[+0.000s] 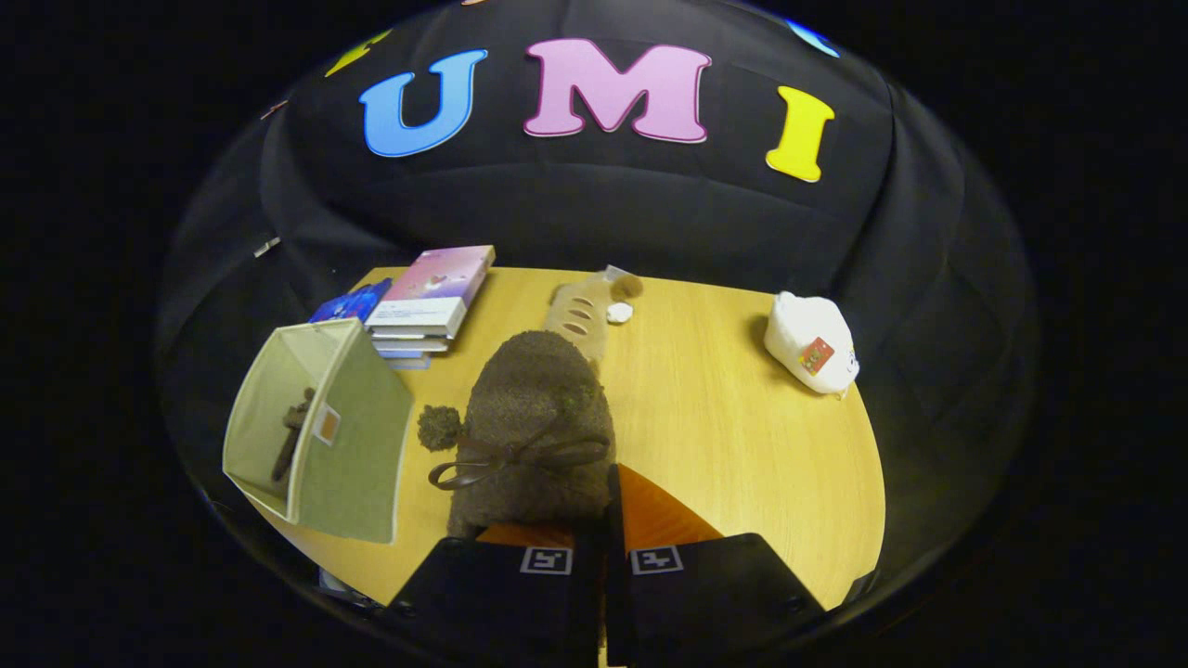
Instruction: Open the storage box then place both shoes into the box .Put the left shoe in first, then the right shoe, with the right side of both shoes facing outward in a uniform manner.
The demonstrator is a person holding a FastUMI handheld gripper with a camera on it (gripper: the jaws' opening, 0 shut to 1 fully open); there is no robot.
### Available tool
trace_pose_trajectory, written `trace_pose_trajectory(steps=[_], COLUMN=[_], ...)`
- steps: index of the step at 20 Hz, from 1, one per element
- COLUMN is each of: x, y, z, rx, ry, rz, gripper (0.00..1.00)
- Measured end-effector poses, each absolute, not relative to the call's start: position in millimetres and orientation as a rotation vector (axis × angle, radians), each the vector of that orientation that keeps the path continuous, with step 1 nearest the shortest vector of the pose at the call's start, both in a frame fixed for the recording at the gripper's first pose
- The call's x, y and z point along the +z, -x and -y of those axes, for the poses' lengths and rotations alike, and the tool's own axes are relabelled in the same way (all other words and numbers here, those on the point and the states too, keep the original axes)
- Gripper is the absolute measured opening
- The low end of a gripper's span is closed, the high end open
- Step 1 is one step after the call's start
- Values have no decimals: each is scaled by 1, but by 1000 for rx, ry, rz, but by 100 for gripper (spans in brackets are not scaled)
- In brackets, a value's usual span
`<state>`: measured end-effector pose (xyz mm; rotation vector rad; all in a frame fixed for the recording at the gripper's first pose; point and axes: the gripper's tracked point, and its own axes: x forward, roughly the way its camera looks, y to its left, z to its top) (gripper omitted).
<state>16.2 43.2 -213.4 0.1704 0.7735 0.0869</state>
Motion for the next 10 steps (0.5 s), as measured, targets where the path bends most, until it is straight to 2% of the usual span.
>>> trace_pose_trajectory(steps=[5, 10], x=[-159, -141], y=[-41, -49], z=[-128, -227], rx=[188, 296], ry=[-195, -239], rz=[-743, -755], gripper=[8, 8])
